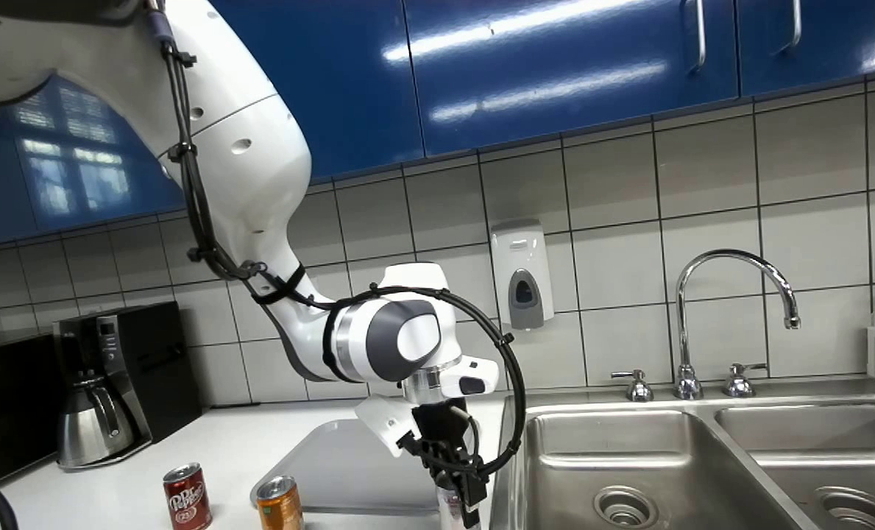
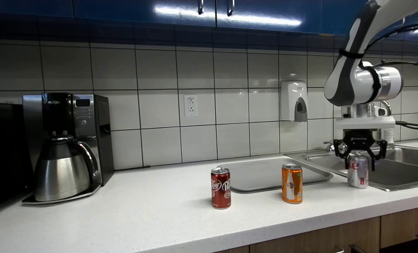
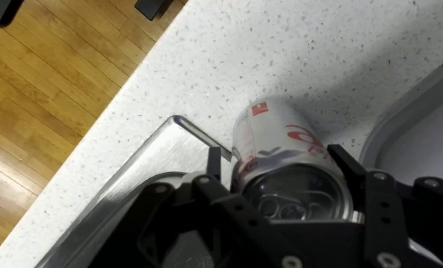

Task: Put all three cans on the grey tray

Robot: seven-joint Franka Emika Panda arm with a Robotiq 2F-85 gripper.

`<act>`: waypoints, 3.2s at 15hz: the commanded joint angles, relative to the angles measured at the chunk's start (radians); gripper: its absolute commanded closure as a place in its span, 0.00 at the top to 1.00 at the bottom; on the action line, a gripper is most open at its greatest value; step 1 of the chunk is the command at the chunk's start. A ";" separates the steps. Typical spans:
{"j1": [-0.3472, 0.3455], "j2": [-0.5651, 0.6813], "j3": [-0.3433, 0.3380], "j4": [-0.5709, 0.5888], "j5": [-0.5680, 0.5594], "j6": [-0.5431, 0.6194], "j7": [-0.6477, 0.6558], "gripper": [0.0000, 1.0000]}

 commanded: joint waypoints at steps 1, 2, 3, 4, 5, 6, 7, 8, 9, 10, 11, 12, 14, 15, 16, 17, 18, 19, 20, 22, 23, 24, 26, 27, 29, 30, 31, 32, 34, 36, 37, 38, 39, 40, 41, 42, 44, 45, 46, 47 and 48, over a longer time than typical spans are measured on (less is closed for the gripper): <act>0.018 0.014 -0.017 0.018 0.021 0.007 -0.018 0.42; 0.019 0.014 -0.018 0.018 0.020 0.007 -0.018 0.38; 0.019 0.014 -0.018 0.019 0.020 0.006 -0.018 0.38; 0.020 0.012 -0.019 0.017 0.019 0.007 -0.017 0.38; 0.021 0.010 -0.020 0.016 0.017 0.007 -0.016 0.38; 0.021 0.002 -0.020 0.016 0.018 0.008 -0.017 0.38; 0.023 -0.006 -0.020 0.016 0.017 0.010 -0.016 0.38; 0.024 -0.021 -0.019 0.014 0.016 0.014 -0.016 0.38; 0.026 -0.030 -0.019 0.015 0.015 0.020 -0.015 0.38; 0.029 -0.043 -0.018 0.016 0.013 0.025 -0.014 0.38; 0.031 -0.052 -0.016 0.018 0.014 0.031 -0.016 0.38; 0.034 -0.059 -0.016 0.020 0.010 0.038 -0.014 0.38; 0.040 -0.072 -0.012 0.027 0.009 0.042 -0.013 0.38; 0.043 -0.076 -0.010 0.031 0.010 0.042 -0.014 0.38; 0.046 -0.079 -0.006 0.035 0.011 0.040 -0.014 0.38; 0.050 -0.079 -0.003 0.040 0.013 0.040 -0.014 0.38; 0.055 -0.077 0.001 0.046 0.014 0.039 -0.015 0.38; 0.060 -0.075 0.004 0.053 0.017 0.040 -0.016 0.38; 0.066 -0.069 0.009 0.063 0.025 0.038 -0.020 0.38; 0.078 -0.058 0.017 0.082 0.034 0.037 -0.023 0.38; 0.084 -0.051 0.020 0.092 0.039 0.036 -0.025 0.38; 0.090 -0.043 0.024 0.100 0.049 0.037 -0.029 0.38; 0.101 -0.023 0.035 0.122 0.074 0.036 -0.034 0.38; 0.106 -0.014 0.039 0.131 0.087 0.035 -0.039 0.38; 0.113 0.010 0.048 0.150 0.111 0.033 -0.049 0.38; 0.117 0.022 0.051 0.160 0.121 0.032 -0.055 0.38; 0.120 0.036 0.055 0.169 0.130 0.031 -0.059 0.38; 0.123 0.049 0.058 0.179 0.139 0.030 -0.063 0.38; 0.127 0.072 0.063 0.194 0.152 0.027 -0.070 0.38; 0.131 0.091 0.066 0.206 0.154 0.025 -0.070 0.38; 0.134 0.099 0.066 0.211 0.156 0.024 -0.071 0.38; 0.136 0.106 0.066 0.216 0.157 0.023 -0.070 0.38; 0.137 0.112 0.066 0.220 0.157 0.023 -0.070 0.38; 0.139 0.117 0.065 0.223 0.157 0.022 -0.070 0.38; 0.141 0.122 0.064 0.226 0.155 0.022 -0.069 0.38; 0.142 0.127 0.065 0.229 0.156 0.021 -0.070 0.38; 0.144 0.134 0.065 0.233 0.156 0.021 -0.070 0.38; 0.144 0.137 0.067 0.236 0.159 0.017 -0.073 0.38; 0.144 0.140 0.068 0.238 0.162 0.015 -0.074 0.88; 0.145 0.140 0.067 0.240 0.163 0.015 -0.074 0.90; 0.146 0.141 0.066 0.242 0.162 0.016 -0.073 0.96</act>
